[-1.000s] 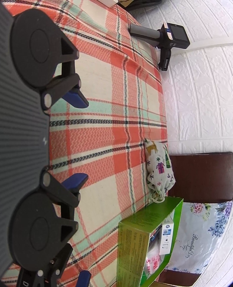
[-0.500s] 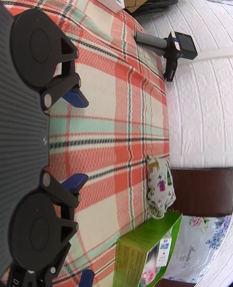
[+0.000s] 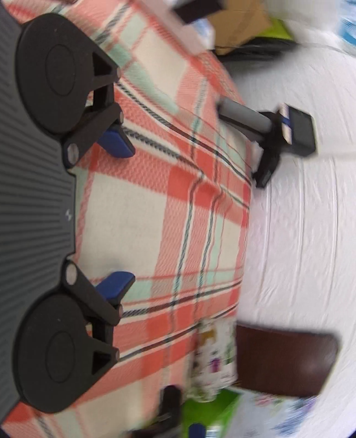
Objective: Organize objects
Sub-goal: 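Move the right gripper to the floral cloth bag and grasp it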
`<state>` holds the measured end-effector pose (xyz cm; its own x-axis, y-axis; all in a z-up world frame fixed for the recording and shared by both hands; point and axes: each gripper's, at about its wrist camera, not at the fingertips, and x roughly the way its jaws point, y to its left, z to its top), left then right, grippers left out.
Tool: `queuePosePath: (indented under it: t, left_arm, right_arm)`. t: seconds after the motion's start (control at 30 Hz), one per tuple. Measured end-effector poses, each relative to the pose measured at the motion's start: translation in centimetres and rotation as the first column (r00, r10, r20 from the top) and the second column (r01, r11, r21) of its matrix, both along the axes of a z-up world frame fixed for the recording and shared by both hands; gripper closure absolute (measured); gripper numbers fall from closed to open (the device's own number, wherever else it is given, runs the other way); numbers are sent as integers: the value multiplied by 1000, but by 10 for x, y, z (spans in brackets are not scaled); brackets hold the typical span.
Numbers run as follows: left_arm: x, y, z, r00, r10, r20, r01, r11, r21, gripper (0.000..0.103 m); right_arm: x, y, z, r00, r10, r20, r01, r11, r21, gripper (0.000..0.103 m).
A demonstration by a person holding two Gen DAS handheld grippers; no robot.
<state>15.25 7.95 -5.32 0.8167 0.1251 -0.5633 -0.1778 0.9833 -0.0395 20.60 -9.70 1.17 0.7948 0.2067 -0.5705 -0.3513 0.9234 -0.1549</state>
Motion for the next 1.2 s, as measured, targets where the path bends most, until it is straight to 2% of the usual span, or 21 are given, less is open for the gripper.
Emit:
queuePosePath:
  t: [0.1, 0.2, 0.3, 0.37, 0.43, 0.47, 0.5, 0.7, 0.77, 0.8, 0.83, 0.9, 0.93, 0.97, 1.0, 1.1, 1.2]
  left_arm:
    - [-3, 0, -1, 999, -1, 32, 2, 1000, -15, 8]
    - [-4, -2, -2, 999, -19, 50, 20, 1000, -17, 8]
    - [-5, 3, -2, 998, -19, 66, 23, 998, -55, 8]
    - [-5, 6, -2, 997, -17, 74, 23, 997, -78, 7]
    - [-4, 8, -2, 997, -14, 80, 22, 995, -94, 7]
    - [-3, 9, -2, 996, -12, 83, 20, 994, -103, 6]
    - [-3, 10, -2, 996, -8, 85, 18, 994, -112, 6]
    - [-3, 12, -2, 996, -5, 87, 16, 992, -125, 6]
    - [-3, 12, -1, 996, -6, 86, 17, 992, -122, 6]
    - [-3, 12, -1, 996, -8, 84, 18, 993, -120, 6]
    - [-3, 11, -1, 997, -9, 82, 18, 993, -116, 6]
    - [-2, 10, -2, 997, -10, 77, 18, 994, -104, 6]
    - [-3, 9, -1, 997, -11, 74, 18, 995, -98, 6]
    - [-3, 8, -1, 997, -12, 71, 19, 995, -93, 6]
    - [-3, 8, -1, 998, -15, 67, 21, 996, -88, 5]
    - [-3, 5, 0, 998, -29, 47, 32, 997, -72, 4]
    - [-8, 7, 7, 999, -39, 26, 42, 993, -110, 4]
  right_arm:
    - [64, -4, 15, 997, -62, -44, 61, 998, -27, 12]
    - [129, -7, 16, 979, -83, -187, 78, 996, -33, 6]
    - [176, -15, 1, 943, -148, -297, 127, 988, -87, 3]
    - [194, -21, -13, 908, -149, -391, 140, 989, -52, 0]
    - [194, -18, -17, 905, -154, -396, 145, 988, -51, 0]
    - [192, -14, -18, 905, -135, -404, 123, 991, -54, 4]
    - [189, -11, -21, 899, -109, -425, 103, 994, -37, 5]
    - [132, -1, -21, 946, -44, -321, 15, 996, -93, 28]
    - [99, 7, -22, 963, 5, -271, -48, 987, -153, 46]
    - [81, 11, -22, 972, 32, -235, -79, 979, -190, 51]
    - [61, 12, -24, 976, 60, -210, -105, 972, -208, 62]
    - [23, 11, -21, 982, 98, -160, -131, 969, -210, 72]
    - [4, 9, -20, 983, 116, -145, -144, 970, -195, 79]
    - [-14, 7, -19, 981, 137, -135, -159, 972, -174, 82]
    - [-30, 5, -20, 976, 165, -141, -185, 972, -145, 82]
    - [-78, 0, -29, 935, 286, -211, -300, 953, -37, 81]
    - [-105, -10, -32, 947, 266, -183, -272, 962, -12, 64]
